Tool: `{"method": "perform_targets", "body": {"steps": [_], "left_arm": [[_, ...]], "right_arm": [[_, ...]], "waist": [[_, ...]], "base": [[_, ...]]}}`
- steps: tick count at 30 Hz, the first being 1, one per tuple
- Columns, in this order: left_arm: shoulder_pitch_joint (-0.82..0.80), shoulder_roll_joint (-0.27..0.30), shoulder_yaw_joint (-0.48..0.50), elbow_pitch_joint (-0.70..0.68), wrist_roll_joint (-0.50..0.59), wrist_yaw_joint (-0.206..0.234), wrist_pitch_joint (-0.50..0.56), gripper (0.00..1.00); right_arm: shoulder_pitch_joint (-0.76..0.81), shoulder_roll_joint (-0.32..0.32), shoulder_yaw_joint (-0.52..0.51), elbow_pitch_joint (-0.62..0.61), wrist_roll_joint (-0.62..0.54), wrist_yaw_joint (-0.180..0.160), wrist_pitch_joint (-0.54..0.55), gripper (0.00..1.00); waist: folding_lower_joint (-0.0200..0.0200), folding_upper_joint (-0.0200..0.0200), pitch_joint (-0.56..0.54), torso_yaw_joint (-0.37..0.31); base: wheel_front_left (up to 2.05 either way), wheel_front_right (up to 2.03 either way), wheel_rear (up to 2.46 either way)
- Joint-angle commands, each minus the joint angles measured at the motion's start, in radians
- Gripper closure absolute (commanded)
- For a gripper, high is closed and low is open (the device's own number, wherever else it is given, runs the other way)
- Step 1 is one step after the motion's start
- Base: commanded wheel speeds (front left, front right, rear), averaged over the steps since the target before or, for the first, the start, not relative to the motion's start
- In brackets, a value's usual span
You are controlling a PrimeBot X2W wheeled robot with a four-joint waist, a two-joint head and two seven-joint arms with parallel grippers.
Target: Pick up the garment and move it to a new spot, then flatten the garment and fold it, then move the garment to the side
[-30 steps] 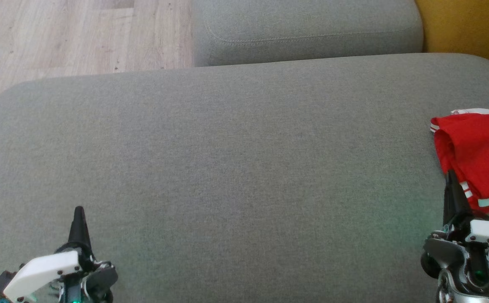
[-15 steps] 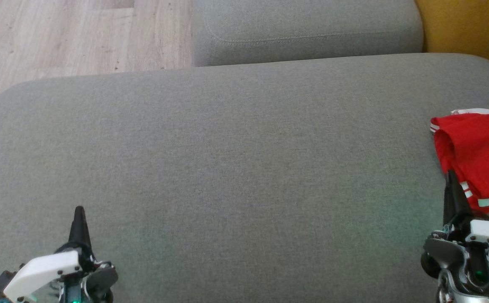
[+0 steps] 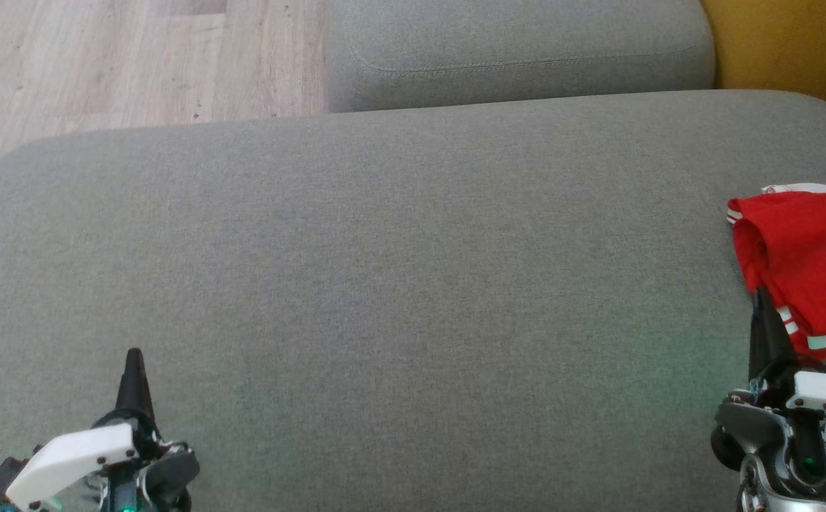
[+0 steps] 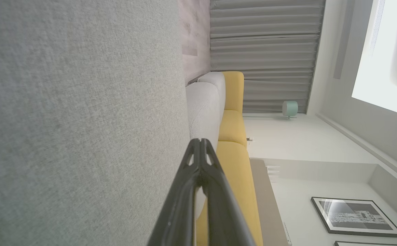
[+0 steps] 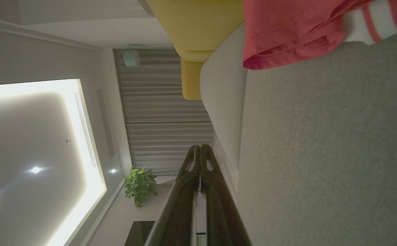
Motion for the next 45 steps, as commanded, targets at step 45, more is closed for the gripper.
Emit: {"method": "perform_targets", "body": {"steps": [45], "left_arm": [[-0.048, 0.005, 0.04, -0.037, -0.005, -0.006, 0.003, 1.0]], "right_arm": [[-0.021, -0.005, 0.021, -0.041, 0.007, -0.001, 0.006, 1.0]], "waist": [[0.0, 0.0, 0.0, 0.0]], "base": [[0.0, 0.0, 0.0]]}}
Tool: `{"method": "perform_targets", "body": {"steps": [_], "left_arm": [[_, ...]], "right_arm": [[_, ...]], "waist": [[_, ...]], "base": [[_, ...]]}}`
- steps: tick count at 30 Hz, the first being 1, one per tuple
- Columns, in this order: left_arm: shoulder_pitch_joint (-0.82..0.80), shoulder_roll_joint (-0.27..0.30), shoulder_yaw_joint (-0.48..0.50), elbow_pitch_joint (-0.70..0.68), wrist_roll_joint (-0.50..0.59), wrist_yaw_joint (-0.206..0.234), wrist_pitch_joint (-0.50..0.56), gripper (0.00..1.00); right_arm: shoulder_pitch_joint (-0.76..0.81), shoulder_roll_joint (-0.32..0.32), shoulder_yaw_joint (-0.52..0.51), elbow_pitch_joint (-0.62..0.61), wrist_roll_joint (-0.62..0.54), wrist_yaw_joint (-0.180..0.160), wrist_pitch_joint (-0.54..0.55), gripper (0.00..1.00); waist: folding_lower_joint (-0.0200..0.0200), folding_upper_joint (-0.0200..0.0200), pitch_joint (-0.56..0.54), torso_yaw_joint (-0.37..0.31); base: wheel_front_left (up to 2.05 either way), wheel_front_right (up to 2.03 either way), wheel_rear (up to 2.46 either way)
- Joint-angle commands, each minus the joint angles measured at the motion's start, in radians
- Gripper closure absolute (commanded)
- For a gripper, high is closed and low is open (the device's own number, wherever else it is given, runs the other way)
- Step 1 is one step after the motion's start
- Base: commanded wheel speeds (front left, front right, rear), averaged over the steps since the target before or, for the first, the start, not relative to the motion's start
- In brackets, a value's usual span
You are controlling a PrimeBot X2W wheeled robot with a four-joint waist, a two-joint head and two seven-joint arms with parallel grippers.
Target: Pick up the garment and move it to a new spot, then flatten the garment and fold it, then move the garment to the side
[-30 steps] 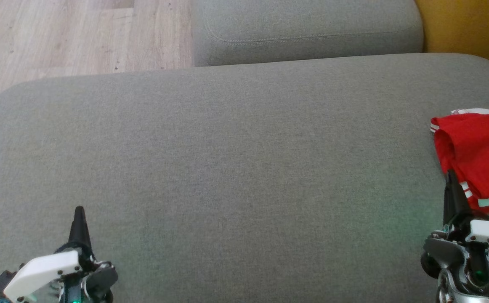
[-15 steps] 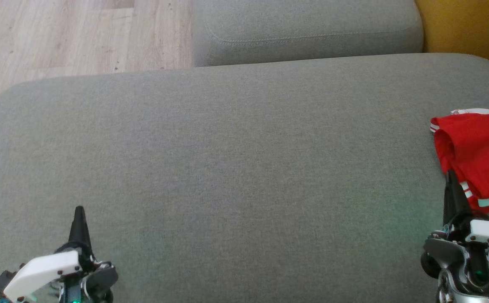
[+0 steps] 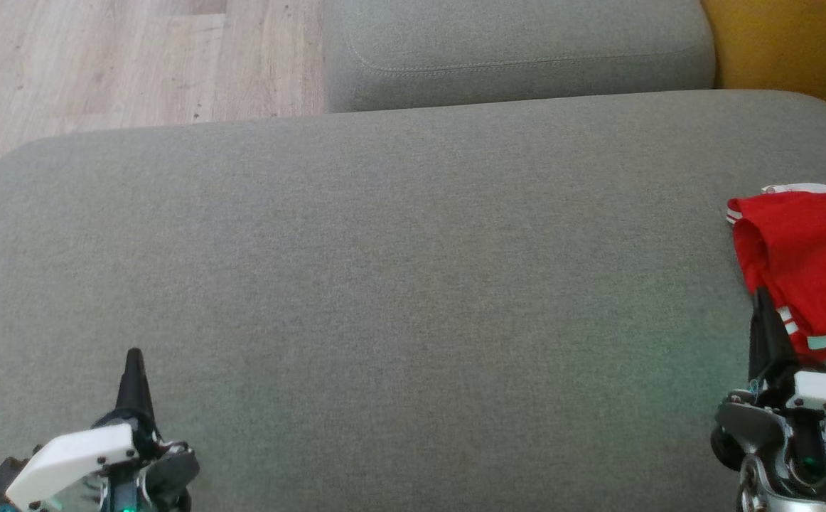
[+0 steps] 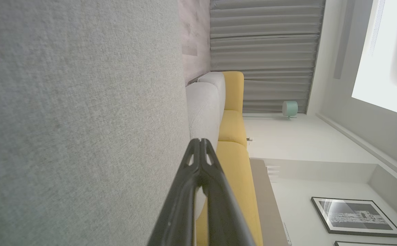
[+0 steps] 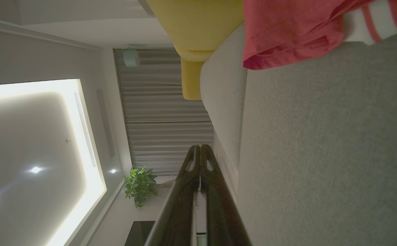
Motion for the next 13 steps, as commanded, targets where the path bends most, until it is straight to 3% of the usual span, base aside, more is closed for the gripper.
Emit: {"method": "perform_targets", "body": {"steps": [1, 13], "left_arm": [[-0.048, 0.005, 0.04, -0.037, -0.005, -0.006, 0.003, 1.0], [-0.048, 0.005, 0.04, -0.037, -0.005, -0.006, 0.003, 1.0]], "right_arm": [[-0.021, -0.005, 0.021, -0.041, 0.007, -0.001, 0.006, 1.0], [-0.021, -0.005, 0.021, -0.041, 0.007, -0.001, 0.006, 1.0]], "waist": [[0.0, -0.0001, 0.0, 0.0], [0.0, -0.0001, 0.0, 0.0]], "base": [[0.0, 0.0, 0.0], [0.0, 0.0, 0.0]]}}
